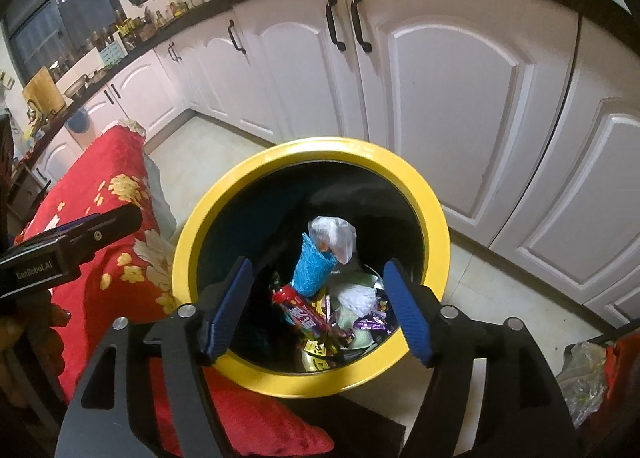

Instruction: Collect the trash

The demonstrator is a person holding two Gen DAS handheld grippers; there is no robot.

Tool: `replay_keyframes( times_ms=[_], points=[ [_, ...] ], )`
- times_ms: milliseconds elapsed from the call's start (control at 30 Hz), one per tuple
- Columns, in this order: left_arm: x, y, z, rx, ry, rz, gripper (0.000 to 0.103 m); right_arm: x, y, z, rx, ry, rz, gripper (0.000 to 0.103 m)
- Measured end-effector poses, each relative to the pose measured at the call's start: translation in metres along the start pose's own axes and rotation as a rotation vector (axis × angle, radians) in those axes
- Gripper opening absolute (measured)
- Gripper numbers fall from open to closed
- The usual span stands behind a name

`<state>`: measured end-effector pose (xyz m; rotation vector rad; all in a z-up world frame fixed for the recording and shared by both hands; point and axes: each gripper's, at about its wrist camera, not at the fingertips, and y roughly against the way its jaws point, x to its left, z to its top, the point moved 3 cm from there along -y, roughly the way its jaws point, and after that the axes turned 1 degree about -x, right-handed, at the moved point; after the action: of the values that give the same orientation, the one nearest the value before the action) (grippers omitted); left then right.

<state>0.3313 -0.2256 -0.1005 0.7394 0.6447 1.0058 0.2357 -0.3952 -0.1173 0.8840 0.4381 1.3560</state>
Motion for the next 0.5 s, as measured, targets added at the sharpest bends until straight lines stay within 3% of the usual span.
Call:
replay_keyframes(
  times_ms=[500],
  points=[
    [0.013,0.061,-0.021,-0.081,0.007,0.047,0.092,0.023,0.052,-0.01,-0.09,0.025,-0.033,0.088]
  ],
)
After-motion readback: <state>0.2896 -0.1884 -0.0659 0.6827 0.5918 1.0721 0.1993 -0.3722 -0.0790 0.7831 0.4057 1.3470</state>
